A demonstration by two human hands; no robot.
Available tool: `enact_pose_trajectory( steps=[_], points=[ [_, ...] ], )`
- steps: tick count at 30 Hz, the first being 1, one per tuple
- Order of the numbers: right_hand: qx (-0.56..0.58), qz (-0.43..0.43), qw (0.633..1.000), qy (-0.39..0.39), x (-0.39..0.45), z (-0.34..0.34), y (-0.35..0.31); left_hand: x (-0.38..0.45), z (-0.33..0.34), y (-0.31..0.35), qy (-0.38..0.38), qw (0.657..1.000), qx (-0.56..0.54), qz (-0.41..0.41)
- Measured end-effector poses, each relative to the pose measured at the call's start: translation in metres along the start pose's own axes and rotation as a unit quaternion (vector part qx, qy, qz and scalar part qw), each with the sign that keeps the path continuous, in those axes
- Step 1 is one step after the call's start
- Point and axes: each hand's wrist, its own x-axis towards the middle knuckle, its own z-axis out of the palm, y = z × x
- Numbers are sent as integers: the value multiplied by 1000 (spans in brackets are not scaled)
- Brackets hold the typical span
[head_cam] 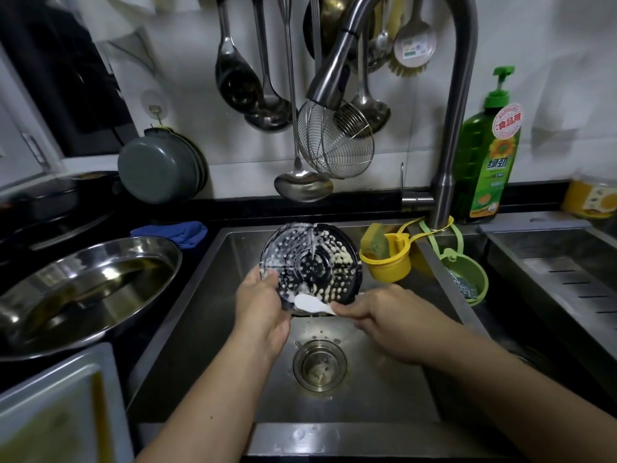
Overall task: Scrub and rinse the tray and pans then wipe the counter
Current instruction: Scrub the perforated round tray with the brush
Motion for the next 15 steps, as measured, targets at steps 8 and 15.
enact_pose_trajectory(
  steps=[8,15],
  points=[
    [8,14,999,34,-4,-11,13,-9,6,-6,-36,996,77,8],
    [12,13,991,131,4,-5,-3,-15,14,-9,-48,996,69,-30]
  ],
)
